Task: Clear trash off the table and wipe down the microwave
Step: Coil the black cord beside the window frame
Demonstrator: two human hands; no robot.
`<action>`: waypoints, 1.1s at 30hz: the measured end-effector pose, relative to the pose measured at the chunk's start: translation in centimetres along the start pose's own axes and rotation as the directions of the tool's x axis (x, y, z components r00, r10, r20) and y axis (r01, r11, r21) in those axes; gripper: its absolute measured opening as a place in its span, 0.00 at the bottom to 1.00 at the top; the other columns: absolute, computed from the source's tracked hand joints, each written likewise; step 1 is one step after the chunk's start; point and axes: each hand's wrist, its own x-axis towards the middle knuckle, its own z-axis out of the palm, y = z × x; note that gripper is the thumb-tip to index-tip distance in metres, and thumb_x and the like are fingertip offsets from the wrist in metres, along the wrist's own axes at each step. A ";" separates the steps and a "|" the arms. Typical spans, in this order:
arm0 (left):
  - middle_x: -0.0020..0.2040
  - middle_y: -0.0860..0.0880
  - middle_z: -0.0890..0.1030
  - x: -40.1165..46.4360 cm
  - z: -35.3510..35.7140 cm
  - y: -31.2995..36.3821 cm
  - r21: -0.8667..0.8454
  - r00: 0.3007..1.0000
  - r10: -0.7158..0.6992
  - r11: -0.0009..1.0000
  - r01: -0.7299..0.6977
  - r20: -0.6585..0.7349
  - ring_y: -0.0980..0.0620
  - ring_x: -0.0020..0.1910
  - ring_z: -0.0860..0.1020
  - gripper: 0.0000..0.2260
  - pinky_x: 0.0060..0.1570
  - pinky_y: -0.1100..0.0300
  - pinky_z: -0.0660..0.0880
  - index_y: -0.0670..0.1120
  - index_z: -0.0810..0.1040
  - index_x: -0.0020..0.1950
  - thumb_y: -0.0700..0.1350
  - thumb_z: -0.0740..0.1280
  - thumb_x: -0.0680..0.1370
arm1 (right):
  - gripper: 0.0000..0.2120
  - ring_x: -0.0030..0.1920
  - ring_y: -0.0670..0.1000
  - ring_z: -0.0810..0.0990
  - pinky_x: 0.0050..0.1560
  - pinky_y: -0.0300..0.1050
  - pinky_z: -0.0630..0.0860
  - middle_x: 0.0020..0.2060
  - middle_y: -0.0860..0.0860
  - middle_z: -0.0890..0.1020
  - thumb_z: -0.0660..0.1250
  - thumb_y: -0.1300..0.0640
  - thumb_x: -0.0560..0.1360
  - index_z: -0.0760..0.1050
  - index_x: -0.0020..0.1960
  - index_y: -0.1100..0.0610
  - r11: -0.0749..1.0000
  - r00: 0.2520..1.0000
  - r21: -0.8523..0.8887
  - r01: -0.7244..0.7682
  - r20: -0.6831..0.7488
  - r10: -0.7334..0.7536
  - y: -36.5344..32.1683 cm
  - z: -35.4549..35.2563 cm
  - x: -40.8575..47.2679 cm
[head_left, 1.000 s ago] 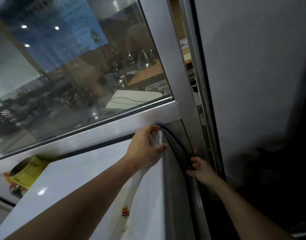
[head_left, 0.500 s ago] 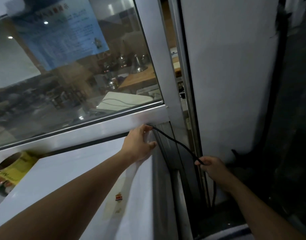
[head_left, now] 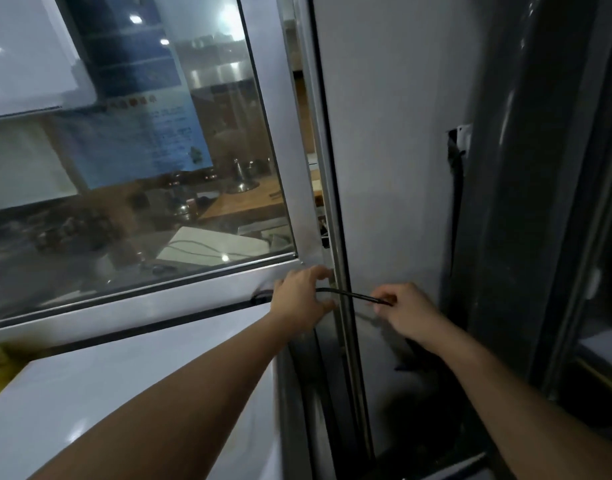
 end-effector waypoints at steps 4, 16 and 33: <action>0.55 0.51 0.82 0.3 -0.8 1.2 -0.084 0.998 0.061 0.995 -0.060 0.006 0.50 0.58 0.77 0.12 0.59 0.52 0.72 0.51 0.79 0.56 0.47 0.71 0.72 | 0.09 0.43 0.49 0.79 0.46 0.41 0.73 0.39 0.51 0.83 0.67 0.67 0.70 0.82 0.42 0.54 0.997 0.999 -0.065 0.050 0.008 -0.049 -3.1 -1.3 0.0; 0.38 0.51 0.82 -1.3 -4.0 -0.7 -0.405 0.981 -0.117 0.913 0.044 -0.157 0.52 0.40 0.80 0.05 0.42 0.57 0.76 0.51 0.78 0.37 0.46 0.72 0.72 | 0.10 0.41 0.42 0.78 0.41 0.31 0.70 0.38 0.45 0.80 0.68 0.67 0.72 0.78 0.44 0.52 0.985 0.993 0.134 0.113 0.004 -0.115 -6.4 -0.2 -1.5; 0.34 0.57 0.78 -3.7 -9.6 -5.9 -0.680 0.956 -0.167 0.732 -0.044 -0.243 0.61 0.35 0.75 0.11 0.37 0.71 0.69 0.54 0.74 0.34 0.41 0.70 0.74 | 0.08 0.41 0.54 0.75 0.43 0.49 0.74 0.40 0.58 0.78 0.56 0.64 0.80 0.70 0.43 0.60 0.967 0.944 0.198 -0.161 -0.254 0.210 -9.2 1.6 -8.3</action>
